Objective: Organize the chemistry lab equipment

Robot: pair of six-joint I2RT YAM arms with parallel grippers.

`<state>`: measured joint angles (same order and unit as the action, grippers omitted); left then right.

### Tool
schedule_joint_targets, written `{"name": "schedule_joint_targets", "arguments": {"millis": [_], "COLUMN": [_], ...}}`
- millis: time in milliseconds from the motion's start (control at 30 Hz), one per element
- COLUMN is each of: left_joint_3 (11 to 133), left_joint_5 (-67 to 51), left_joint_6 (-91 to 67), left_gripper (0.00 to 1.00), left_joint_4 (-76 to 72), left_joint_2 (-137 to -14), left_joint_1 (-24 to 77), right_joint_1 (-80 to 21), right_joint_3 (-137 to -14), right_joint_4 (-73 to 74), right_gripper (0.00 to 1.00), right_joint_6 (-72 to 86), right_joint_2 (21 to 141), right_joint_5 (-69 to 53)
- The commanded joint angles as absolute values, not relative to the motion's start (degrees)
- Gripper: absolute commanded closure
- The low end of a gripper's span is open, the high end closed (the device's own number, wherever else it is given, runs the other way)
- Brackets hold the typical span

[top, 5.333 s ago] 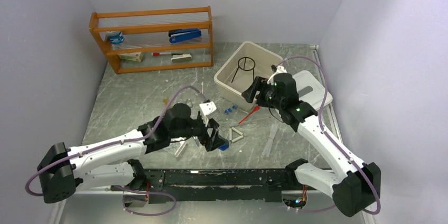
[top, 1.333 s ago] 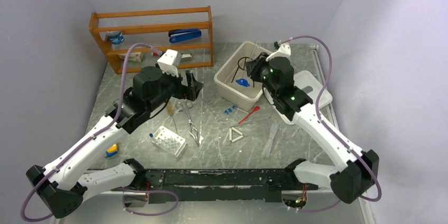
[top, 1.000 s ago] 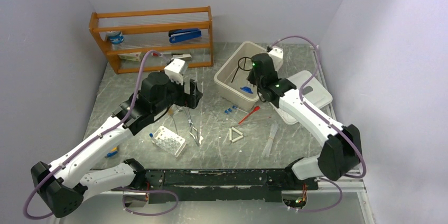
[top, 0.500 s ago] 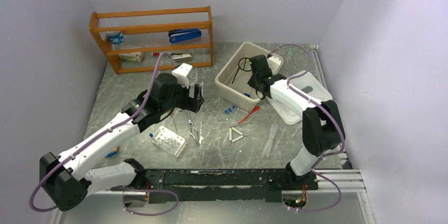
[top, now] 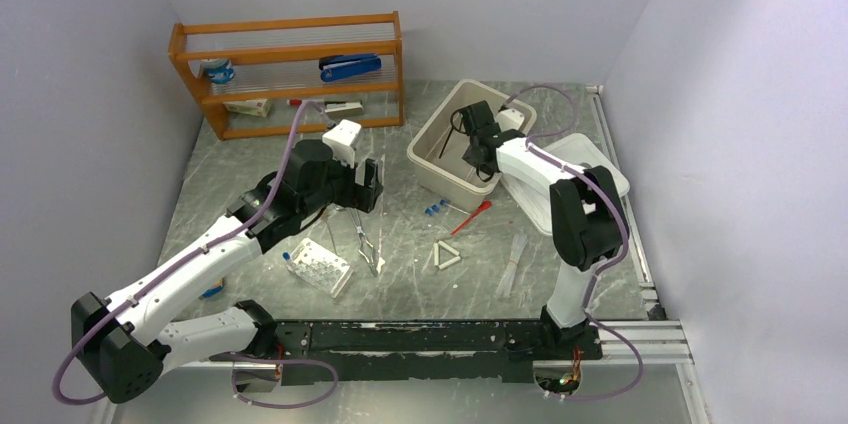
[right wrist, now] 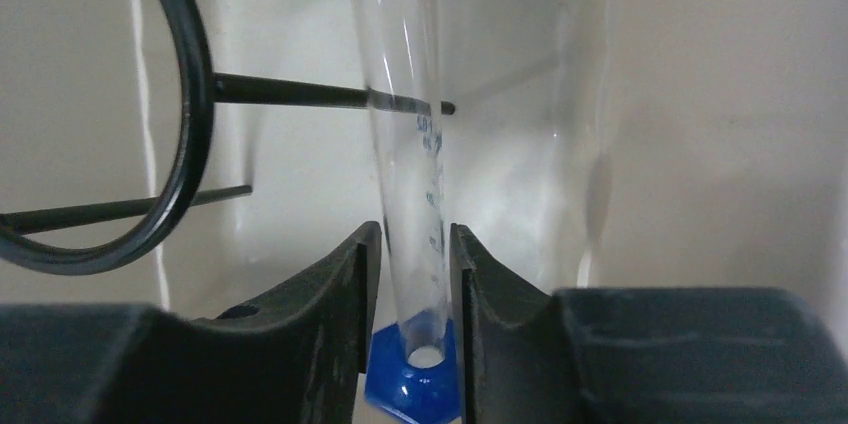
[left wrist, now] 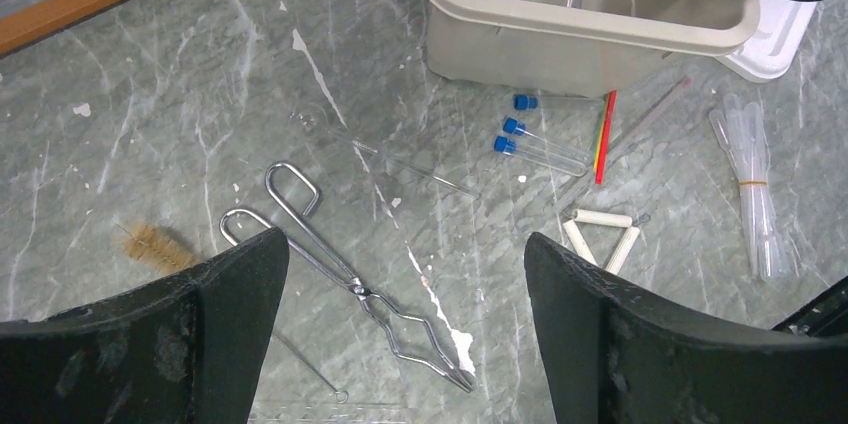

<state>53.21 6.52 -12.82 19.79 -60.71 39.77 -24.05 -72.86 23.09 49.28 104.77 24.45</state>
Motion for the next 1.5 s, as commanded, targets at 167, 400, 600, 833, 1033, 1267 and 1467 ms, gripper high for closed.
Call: {"name": "schedule_joint_targets", "arguments": {"millis": [167, 400, 600, 833, 1033, 1267, 1467], "left_joint_3": [52.98, 52.35, 52.08, 51.12, 50.24, 47.05, 48.11], "left_joint_5": [8.07, 9.06, 9.55, 12.09, 16.37, 15.78, 19.79], "left_joint_6": [-12.27, -13.68, -15.57, -18.68, -24.18, -35.47, -39.18], "left_gripper": [0.09, 0.09, 0.1, 0.1, 0.12, 0.26, 0.31], "left_joint_4": [19.86, 18.84, 18.19, 18.6, 22.45, 22.98, 21.95], "left_joint_2": [-60.8, -59.98, -59.18, -57.79, -59.17, -67.38, -77.09], "left_joint_1": [39.37, 39.37, 39.42, 39.38, 39.37, 39.37, 39.37], "right_joint_1": [-23.89, -23.99, -23.75, -23.76, -24.05, -26.38, -26.64], "right_joint_3": [-75.47, -74.83, -72.03, -65.19, -61.48, -59.3, -54.97], "right_joint_4": [26.35, 26.93, 27.43, 29.0, 27.07, 21.51, 16.31], "right_gripper": [0.49, 0.47, 0.44, 0.37, 0.35, 0.36, 0.36], "right_joint_6": [50.36, 48.25, 44.81, 37.03, 30.48, 31.99, 32.96], "right_joint_2": [104.22, 96.57, 86.31, 72.53, 66.2, 65.74, 64.44], "right_joint_5": [28.59, 27.04, 24.27, 19.69, 6.4, -1.36, -3.29]}}
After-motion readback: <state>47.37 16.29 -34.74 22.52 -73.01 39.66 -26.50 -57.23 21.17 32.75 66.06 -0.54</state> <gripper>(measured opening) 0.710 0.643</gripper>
